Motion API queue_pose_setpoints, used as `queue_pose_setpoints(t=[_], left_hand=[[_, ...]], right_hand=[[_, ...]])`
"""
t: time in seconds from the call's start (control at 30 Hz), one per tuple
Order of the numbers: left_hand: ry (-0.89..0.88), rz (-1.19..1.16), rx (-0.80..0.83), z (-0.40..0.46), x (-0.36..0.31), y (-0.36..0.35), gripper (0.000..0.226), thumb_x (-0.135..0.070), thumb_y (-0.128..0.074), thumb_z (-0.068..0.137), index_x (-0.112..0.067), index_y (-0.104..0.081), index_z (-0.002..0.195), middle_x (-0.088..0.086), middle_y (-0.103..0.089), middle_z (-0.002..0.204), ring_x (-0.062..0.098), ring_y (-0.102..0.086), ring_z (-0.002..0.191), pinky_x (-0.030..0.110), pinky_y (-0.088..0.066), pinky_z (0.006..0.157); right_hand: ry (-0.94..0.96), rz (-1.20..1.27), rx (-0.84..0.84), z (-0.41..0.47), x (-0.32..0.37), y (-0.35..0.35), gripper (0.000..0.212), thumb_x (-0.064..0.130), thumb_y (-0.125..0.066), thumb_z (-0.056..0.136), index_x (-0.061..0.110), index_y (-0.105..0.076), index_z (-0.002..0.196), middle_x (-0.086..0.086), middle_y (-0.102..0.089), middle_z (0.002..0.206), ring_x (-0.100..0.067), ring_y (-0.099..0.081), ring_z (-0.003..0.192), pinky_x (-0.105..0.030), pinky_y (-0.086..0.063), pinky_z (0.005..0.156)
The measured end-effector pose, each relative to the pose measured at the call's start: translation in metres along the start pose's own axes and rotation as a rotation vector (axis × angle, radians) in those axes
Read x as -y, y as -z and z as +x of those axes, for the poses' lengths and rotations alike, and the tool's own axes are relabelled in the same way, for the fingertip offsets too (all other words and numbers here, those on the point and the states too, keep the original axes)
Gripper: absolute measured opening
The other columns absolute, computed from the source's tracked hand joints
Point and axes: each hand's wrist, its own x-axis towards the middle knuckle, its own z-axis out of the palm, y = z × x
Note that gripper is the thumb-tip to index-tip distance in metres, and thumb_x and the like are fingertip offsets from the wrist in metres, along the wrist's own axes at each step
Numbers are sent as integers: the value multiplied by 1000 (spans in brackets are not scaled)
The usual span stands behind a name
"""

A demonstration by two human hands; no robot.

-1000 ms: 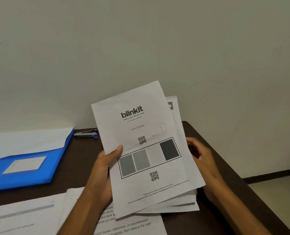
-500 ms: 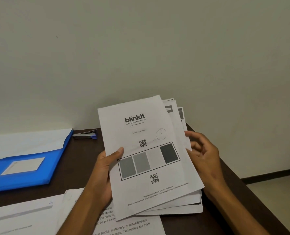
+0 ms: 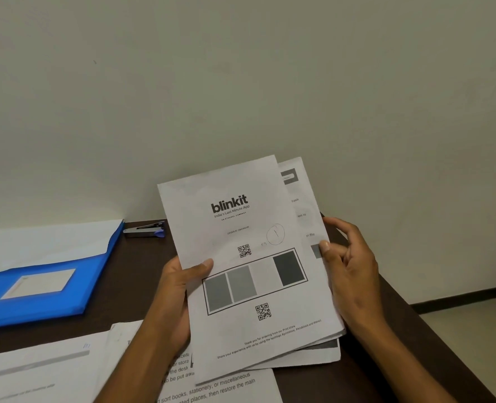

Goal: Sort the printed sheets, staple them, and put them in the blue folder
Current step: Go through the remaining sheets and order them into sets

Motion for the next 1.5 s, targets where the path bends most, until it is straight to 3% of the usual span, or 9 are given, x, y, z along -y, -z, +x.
queue_pose_setpoints(t=[0.13,0.33,0.53,0.73,0.87,1.0,1.13,1.37,1.5], left_hand=[[-3,-71,5,0,0,1,45,-5,-62,93,-12,-63,137,20,-72,130,47,-67,120,62,-59,94],[3,-181,4,-3,-3,3,39,-5,-57,99,-16,-65,136,17,-73,128,41,-72,111,52,-66,78],[35,-341,-19,-4,-6,8,40,-11,-57,101,-25,-68,137,12,-71,136,40,-68,119,57,-61,88],[7,-396,41,-8,-9,4,47,-14,-58,94,-27,-68,139,9,-72,135,35,-75,106,51,-65,78],[21,-400,60,-8,-8,6,45,-17,-59,95,-31,-69,136,8,-72,135,36,-75,107,51,-66,76],[50,-331,44,-3,-6,9,45,-14,-61,97,-26,-66,140,13,-69,139,41,-68,121,58,-60,92],[0,-199,10,0,-3,4,40,-6,-57,101,-16,-64,138,18,-70,134,46,-64,126,66,-45,110],[-29,-40,-23,0,-1,-1,39,-7,-57,101,-14,-62,139,19,-72,130,46,-69,118,65,-53,101],[-17,-34,-30,-2,-1,-4,37,-5,-58,98,-13,-66,133,18,-74,125,44,-71,114,54,-64,86]], right_hand=[[2,-27,-222,7,-6,6,24,28,-59,106,28,-62,130,7,-74,110,-11,-74,94,-26,-62,66],[-230,92,-672,25,-26,39,14,23,-55,108,20,-68,108,-2,-72,107,-20,-71,95,-41,-62,88],[-322,85,-817,31,-30,58,19,18,-52,109,12,-69,117,-5,-69,114,-22,-67,101,-22,-48,83],[-286,-53,-669,29,-32,52,15,21,-53,110,14,-66,109,-8,-70,112,-28,-68,99,-35,-56,83],[-240,-92,-488,27,-34,43,17,24,-54,110,13,-66,108,-7,-71,110,-27,-70,96,-33,-57,71],[-320,102,-303,25,-28,37,16,27,-57,108,14,-68,108,-6,-76,104,-29,-75,92,-48,-64,79],[-327,219,-161,21,-16,32,17,24,-58,108,12,-69,113,-5,-80,102,-28,-78,88,-43,-64,75],[-270,246,19,15,-6,25,19,26,-58,106,14,-69,117,-1,-80,104,-26,-79,87,-37,-65,66],[-255,261,74,12,-5,20,20,26,-60,105,15,-69,119,-3,-80,108,-29,-79,91,-41,-65,70]])
